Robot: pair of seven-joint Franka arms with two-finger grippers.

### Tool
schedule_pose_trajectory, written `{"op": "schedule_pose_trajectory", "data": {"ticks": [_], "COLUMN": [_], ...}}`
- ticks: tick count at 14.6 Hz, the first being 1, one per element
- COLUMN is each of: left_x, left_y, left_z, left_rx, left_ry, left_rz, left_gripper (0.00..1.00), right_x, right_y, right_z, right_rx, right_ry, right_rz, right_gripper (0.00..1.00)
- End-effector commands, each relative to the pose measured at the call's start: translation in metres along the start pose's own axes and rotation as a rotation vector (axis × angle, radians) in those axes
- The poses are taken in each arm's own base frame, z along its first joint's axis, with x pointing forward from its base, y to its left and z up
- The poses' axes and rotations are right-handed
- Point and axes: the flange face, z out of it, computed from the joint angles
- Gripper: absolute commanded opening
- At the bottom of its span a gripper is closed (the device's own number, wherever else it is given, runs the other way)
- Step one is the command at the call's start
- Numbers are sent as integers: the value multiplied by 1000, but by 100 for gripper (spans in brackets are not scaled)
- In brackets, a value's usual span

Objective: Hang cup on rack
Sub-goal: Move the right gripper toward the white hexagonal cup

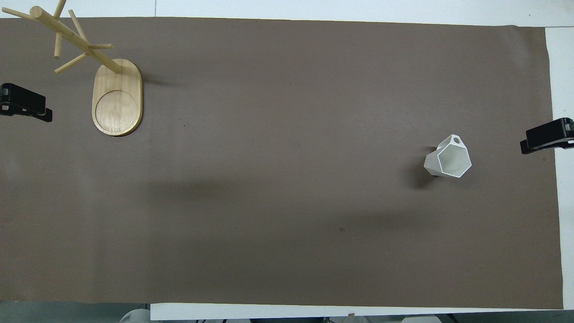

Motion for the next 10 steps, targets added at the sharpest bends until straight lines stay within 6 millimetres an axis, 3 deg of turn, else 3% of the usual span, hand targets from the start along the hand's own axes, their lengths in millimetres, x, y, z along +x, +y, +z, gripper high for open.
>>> {"op": "schedule_pose_trajectory", "data": {"ticks": [1,7,10], "left_x": [-4,-4,-4], "left_y": [-2,-2,-3], "left_z": [-1,-1,-1], "left_rx": [4,4,6], "left_ry": [-10,-11,-11], "left_rz": [4,4,3], "left_gripper": [100,100,100], "right_x": [-6,-3,3], "right_y": [2,6,16], "right_z": [1,11,8], "right_rx": [-14,-7,-1], "right_ry": [0,-23,28], "right_rz": [21,-18,-381], "right_gripper": [100,100,100]}}
